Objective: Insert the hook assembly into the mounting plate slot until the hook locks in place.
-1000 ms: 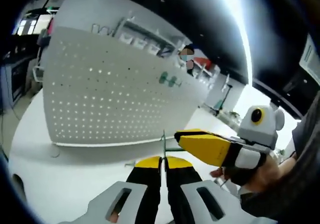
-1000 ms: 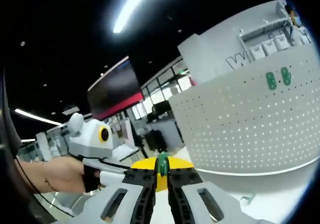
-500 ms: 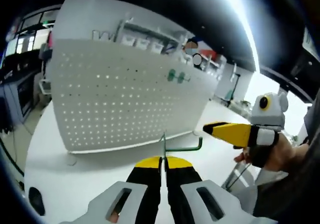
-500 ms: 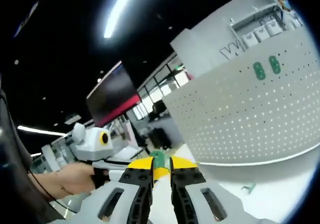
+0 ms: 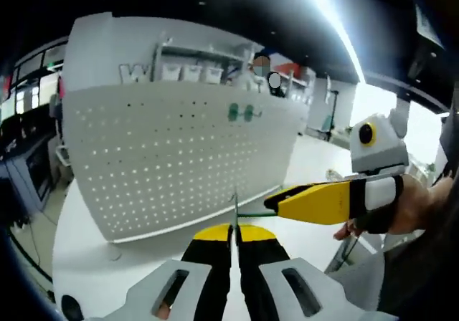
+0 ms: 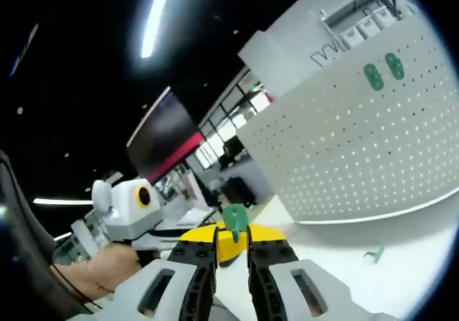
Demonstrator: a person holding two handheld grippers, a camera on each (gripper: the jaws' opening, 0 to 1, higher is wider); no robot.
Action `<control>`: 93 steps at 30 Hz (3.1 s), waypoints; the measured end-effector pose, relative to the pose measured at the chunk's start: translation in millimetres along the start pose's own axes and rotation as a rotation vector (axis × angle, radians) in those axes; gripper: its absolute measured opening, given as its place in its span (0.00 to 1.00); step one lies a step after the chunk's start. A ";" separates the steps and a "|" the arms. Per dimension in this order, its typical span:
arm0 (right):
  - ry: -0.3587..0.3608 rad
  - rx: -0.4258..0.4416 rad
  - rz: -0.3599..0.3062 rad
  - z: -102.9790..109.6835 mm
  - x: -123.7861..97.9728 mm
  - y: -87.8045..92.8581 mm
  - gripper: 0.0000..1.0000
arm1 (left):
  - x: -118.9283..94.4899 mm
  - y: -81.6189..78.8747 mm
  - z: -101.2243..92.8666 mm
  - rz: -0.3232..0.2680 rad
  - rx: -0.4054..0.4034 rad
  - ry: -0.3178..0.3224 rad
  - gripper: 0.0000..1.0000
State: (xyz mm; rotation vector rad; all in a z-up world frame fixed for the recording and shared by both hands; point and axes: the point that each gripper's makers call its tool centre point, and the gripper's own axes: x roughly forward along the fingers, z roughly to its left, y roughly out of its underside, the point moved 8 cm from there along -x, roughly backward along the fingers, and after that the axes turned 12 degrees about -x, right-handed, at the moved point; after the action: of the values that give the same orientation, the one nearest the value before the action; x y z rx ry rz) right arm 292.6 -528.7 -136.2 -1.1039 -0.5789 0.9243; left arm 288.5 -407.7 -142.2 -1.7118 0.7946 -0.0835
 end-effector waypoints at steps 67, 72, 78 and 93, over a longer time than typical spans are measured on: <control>0.070 -0.172 0.010 -19.5 6.5 -4.6 0.00 | 14.0 8.3 -12.6 -0.028 0.038 0.050 0.54; 0.079 -0.193 0.017 -21.6 6.8 -7.2 0.00 | 14.4 4.3 -11.3 -0.049 0.028 0.038 0.69; 0.083 -0.218 0.036 -23.1 4.8 -8.5 0.00 | 9.0 2.0 -10.5 -0.074 0.027 0.047 0.76; 0.101 -0.278 0.074 -27.2 -1.3 -3.7 0.00 | 11.9 17.7 -13.5 -0.017 -0.002 0.142 0.96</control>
State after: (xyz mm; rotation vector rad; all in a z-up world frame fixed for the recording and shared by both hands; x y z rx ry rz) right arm 314.6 -543.8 -142.7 -1.4214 -0.5983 0.8627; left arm 283.4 -426.9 -157.7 -1.7288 0.8852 -0.2184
